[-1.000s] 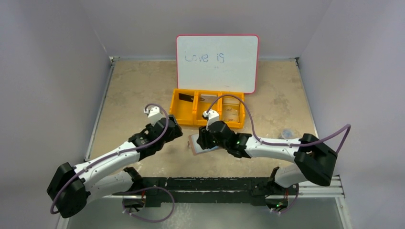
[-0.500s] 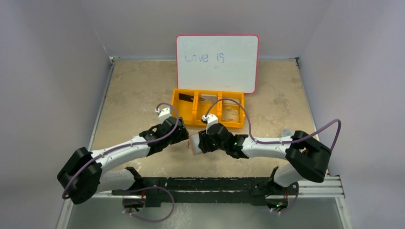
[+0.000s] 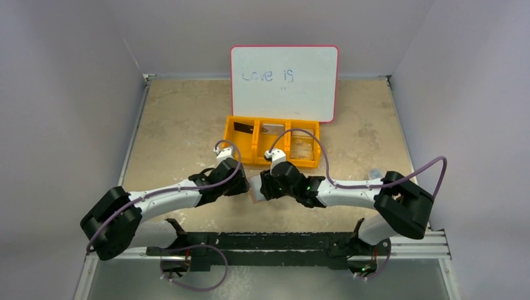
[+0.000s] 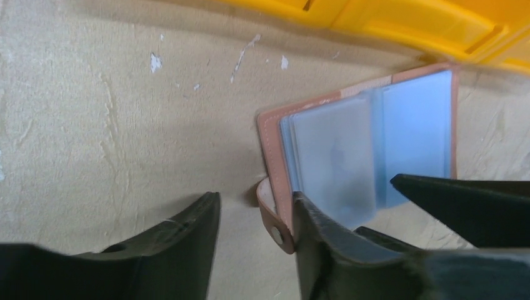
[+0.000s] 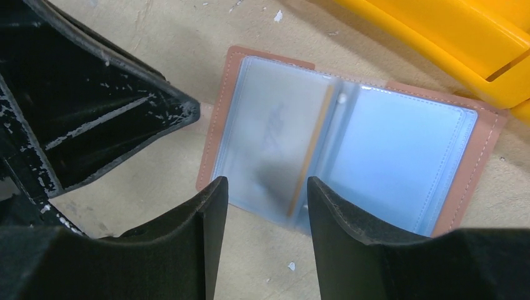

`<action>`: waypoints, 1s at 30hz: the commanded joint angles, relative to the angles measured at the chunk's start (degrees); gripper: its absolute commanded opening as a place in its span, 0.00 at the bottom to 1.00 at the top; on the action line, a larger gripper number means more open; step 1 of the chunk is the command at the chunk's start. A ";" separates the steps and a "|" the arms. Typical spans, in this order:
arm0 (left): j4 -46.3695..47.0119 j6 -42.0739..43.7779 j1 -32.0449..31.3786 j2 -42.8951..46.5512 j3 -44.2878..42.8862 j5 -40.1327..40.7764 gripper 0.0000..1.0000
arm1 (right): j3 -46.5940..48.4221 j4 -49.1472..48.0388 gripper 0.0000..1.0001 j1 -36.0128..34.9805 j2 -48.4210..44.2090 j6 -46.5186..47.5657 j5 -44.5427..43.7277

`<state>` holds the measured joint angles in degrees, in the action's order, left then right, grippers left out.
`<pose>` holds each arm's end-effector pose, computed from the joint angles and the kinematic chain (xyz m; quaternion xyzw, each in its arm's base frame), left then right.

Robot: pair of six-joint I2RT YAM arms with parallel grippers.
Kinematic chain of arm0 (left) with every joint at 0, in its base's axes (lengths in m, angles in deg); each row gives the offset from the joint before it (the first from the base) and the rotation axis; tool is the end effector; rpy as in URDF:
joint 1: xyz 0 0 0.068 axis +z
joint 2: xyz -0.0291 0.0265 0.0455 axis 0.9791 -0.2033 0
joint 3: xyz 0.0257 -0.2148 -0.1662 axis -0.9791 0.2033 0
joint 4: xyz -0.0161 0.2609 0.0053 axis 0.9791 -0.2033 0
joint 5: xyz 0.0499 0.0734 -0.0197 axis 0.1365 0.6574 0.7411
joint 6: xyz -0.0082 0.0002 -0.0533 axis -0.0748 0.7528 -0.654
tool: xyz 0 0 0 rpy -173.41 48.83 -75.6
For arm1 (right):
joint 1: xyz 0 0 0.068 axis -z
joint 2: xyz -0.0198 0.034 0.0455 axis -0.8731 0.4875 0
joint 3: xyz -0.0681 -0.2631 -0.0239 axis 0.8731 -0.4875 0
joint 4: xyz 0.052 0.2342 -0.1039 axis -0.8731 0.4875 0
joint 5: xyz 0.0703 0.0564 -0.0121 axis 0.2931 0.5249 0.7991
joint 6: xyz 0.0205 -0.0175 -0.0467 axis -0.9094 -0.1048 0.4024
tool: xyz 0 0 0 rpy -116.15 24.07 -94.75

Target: Take the credit cards out of the card holder

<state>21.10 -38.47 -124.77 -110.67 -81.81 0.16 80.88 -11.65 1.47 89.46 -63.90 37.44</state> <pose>0.1644 -0.1615 0.1638 -0.1149 0.9270 -0.1970 0.2978 0.1565 0.2513 0.1784 -0.1841 0.8603 0.2701 0.3911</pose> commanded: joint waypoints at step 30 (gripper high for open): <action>1.21 -0.53 -2.19 2.16 2.81 7.41 0.00 | 6.85 3.16 0.66 -5.46 8.56 3.60 -10.06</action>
<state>20.97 -38.25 -126.74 -108.55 -79.06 6.49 86.34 -8.24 -3.45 97.19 -59.27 31.15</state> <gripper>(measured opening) 0.031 0.661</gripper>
